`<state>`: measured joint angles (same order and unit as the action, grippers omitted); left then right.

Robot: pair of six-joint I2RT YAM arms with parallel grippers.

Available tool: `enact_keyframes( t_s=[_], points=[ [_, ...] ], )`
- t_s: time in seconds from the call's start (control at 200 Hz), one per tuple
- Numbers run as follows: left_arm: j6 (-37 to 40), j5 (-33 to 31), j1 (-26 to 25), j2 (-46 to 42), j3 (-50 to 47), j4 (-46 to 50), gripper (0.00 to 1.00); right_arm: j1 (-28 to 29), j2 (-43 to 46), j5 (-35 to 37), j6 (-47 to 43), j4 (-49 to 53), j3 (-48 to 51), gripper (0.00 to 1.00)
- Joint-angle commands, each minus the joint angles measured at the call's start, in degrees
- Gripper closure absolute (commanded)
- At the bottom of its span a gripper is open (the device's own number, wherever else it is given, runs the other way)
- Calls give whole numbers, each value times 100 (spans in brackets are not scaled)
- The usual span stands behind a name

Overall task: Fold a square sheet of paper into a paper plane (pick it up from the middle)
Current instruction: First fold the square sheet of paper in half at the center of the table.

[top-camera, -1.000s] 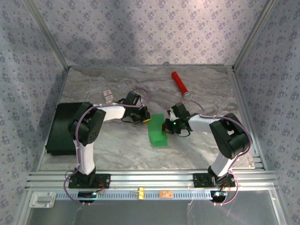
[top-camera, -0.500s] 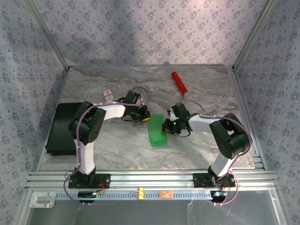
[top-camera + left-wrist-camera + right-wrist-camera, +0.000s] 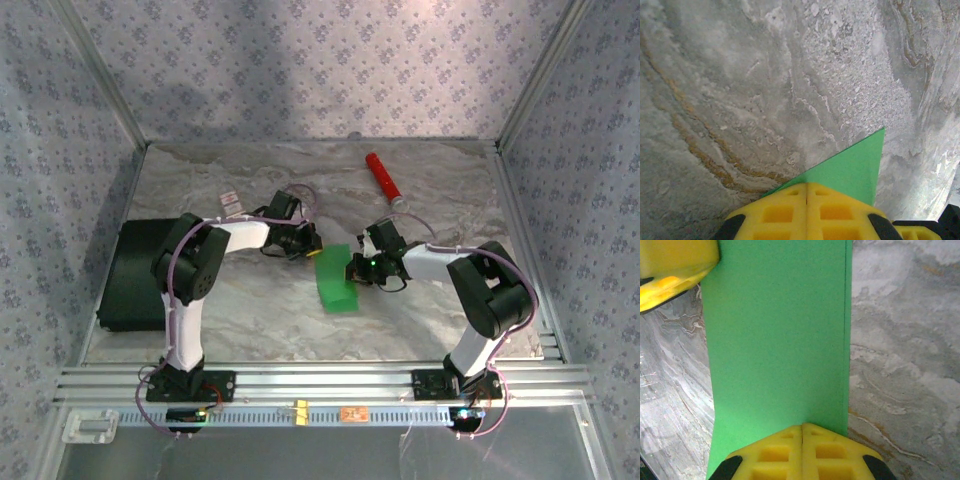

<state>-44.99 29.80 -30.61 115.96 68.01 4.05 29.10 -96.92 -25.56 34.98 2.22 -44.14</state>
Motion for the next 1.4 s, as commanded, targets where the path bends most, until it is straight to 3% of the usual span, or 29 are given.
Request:
enact_keyframes(
  t_s=[0.0, 0.32, 0.685, 0.884, 1.109, 1.394],
  points=[
    [141, -395, 66, 199, -43, 148, 96, -63, -205, 396, -144, 707, 161, 99],
    [131, -947, 169, 68, 224, 246, 96, -73, -225, 376, -193, 721, 169, 99],
    [255, -984, 210, 226, 707, 647, 95, -72, -218, 359, -150, 659, 204, 99],
    [273, -855, 195, -363, 681, 745, 94, -77, -132, 430, 58, 490, 264, 99],
    [-89, -419, -94, -1269, -98, 429, 93, -88, -18, 537, 217, 496, 204, 99],
    [-1222, 311, -591, -1874, -1718, -1053, 93, -72, -8, 531, 237, 461, 248, 99]
  ],
)
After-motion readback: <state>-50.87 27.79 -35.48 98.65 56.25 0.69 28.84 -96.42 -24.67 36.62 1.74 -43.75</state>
